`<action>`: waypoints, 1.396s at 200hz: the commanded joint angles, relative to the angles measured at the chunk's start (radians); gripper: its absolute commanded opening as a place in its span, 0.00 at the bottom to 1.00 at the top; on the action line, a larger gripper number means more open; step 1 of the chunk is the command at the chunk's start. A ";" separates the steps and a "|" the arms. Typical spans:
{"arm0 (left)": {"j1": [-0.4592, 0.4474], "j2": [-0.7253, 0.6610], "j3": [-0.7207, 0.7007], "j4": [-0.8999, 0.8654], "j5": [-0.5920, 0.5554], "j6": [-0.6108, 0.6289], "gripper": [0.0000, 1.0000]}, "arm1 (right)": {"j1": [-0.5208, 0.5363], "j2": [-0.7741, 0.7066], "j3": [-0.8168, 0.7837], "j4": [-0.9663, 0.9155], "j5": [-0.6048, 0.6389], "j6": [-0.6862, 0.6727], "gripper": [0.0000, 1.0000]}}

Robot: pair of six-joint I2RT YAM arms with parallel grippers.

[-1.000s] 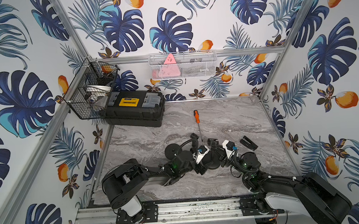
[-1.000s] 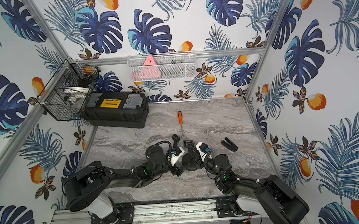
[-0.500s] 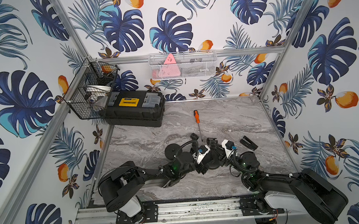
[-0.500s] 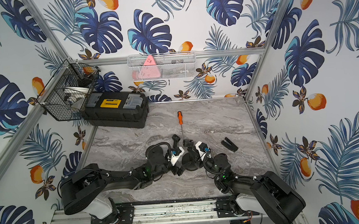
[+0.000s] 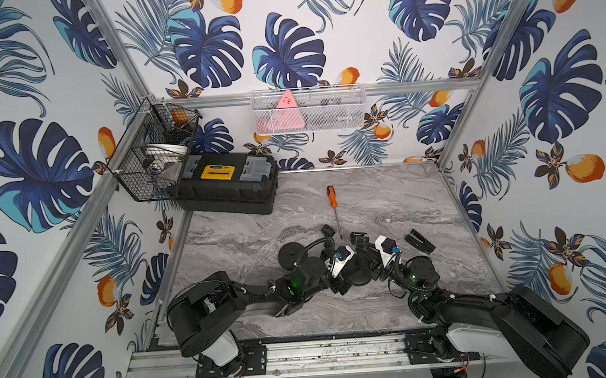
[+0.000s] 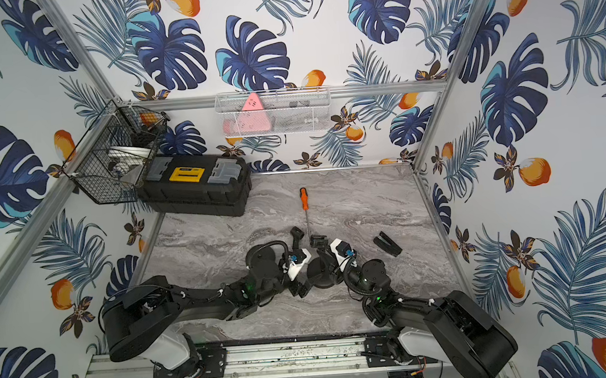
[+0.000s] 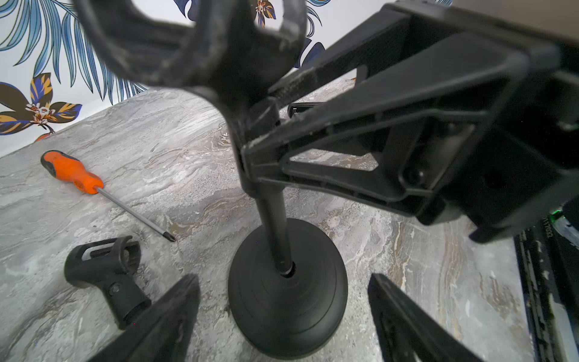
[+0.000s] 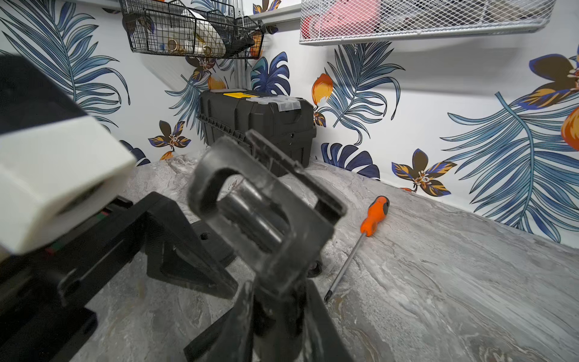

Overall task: Assemble a microphone stand
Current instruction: Hold the microphone stand pole at the microphone stand base.

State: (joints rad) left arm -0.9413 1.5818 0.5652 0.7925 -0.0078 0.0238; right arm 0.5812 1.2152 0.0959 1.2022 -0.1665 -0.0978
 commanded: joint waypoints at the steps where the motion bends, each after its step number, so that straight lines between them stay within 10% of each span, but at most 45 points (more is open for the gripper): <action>1: 0.001 0.001 0.001 0.033 -0.008 0.005 0.88 | 0.000 0.024 -0.004 0.066 0.002 -0.005 0.16; 279: 0.001 0.014 -0.004 0.050 -0.001 0.006 0.89 | 0.002 0.069 0.003 0.070 -0.033 -0.001 0.15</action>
State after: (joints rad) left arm -0.9413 1.5978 0.5640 0.8009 -0.0074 0.0242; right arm 0.5808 1.2747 0.1001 1.2541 -0.1940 -0.1120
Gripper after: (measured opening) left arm 0.888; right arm 0.235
